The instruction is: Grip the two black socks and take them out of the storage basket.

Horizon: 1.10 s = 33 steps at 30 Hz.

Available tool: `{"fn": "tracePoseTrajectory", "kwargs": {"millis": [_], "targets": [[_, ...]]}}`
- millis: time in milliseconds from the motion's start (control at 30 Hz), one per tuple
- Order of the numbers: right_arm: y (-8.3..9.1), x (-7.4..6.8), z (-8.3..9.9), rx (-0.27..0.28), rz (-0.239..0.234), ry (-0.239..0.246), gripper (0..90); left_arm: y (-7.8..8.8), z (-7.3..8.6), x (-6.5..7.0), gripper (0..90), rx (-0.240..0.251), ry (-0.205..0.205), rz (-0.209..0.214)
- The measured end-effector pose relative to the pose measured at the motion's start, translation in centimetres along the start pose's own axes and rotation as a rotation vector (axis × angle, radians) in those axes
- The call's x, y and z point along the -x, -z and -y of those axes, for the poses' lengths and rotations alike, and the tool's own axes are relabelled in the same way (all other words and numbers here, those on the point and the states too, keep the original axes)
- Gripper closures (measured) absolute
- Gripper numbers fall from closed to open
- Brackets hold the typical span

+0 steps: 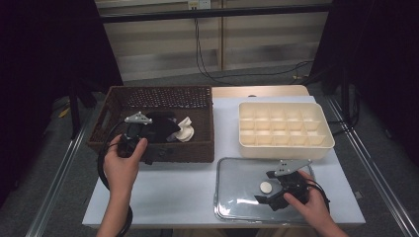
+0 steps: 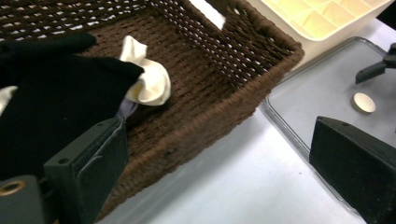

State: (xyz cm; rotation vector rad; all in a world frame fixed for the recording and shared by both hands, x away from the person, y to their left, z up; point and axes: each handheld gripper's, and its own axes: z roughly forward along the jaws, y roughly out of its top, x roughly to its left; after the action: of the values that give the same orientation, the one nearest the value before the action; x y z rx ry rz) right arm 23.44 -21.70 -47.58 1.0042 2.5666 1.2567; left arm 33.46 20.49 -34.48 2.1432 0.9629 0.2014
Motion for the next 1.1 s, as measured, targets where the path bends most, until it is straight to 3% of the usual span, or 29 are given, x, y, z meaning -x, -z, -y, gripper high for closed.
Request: {"fn": "tracePoseTrajectory", "kwargs": {"millis": [300,533,800,967,1100], "targets": [[-0.6,-0.1,0.1,-0.016,0.000,0.015,3.4,-0.5,-1.3,-1.8,4.6,0.015,0.039,-0.043],[-0.6,-0.1,0.1,-0.021,0.004,0.021,3.4,-1.4,-1.8,-3.6,4.4,0.023,0.069,-0.053],[-0.8,0.0,-0.1,-0.028,0.013,0.024,3.5,-1.8,-2.5,-5.0,4.1,0.030,0.060,-0.083],[-1.2,-0.1,-0.4,-0.037,0.028,0.046,3.5,-2.4,-2.5,-5.7,3.9,0.038,0.110,-0.098],[-1.5,-0.2,-0.6,-0.044,0.040,0.056,3.3,-2.9,-2.6,-6.4,3.7,0.015,0.103,-0.110]]}}
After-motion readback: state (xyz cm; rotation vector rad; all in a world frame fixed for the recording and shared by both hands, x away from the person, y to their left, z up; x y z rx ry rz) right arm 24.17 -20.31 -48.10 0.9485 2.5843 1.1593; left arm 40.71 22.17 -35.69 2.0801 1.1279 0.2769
